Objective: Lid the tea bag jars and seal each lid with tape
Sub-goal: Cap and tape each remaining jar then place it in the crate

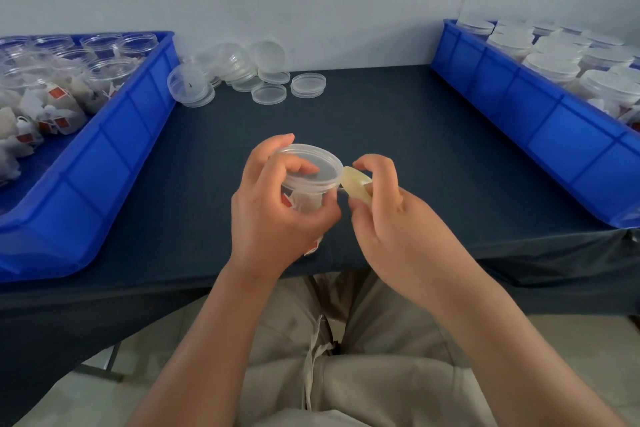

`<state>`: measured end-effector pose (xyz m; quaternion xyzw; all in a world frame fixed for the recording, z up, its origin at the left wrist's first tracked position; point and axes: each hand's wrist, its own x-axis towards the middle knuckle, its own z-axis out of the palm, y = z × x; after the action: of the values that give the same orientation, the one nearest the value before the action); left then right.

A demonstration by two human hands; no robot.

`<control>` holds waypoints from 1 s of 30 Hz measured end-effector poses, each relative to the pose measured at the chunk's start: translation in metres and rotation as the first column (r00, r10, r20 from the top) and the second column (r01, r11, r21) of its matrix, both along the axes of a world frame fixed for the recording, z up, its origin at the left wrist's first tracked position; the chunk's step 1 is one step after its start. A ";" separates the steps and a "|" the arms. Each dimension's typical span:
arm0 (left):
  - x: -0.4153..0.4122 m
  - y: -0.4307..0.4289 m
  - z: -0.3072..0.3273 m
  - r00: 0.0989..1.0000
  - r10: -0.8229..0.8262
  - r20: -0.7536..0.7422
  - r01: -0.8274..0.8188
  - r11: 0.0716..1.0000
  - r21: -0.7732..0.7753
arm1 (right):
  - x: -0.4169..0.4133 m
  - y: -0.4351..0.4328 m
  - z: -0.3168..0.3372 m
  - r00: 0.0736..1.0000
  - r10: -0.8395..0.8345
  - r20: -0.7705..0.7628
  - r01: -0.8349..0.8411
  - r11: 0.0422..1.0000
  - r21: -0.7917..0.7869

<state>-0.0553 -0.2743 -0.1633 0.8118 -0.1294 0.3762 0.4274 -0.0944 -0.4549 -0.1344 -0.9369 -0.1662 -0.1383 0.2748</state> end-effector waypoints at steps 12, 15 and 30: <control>0.012 0.049 0.021 0.903 -0.246 -0.352 0.128 0.937 -0.325 | 0.024 -0.045 0.007 0.959 0.030 -0.282 -0.030 1.000 0.004; 0.009 0.045 0.024 0.912 -0.228 -0.340 0.182 0.970 -0.162 | 0.025 -0.046 0.009 0.951 0.073 -0.300 -0.051 0.996 0.080; -0.004 0.011 0.015 0.985 -0.120 -0.125 0.140 0.976 0.169 | 0.004 -0.024 0.008 0.981 0.177 -0.076 -0.176 0.984 0.018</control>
<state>-0.0592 -0.2637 -0.1480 0.8566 -0.1905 0.2874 0.3839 -0.0906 -0.4786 -0.1268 -0.9216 -0.2373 -0.0778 0.2973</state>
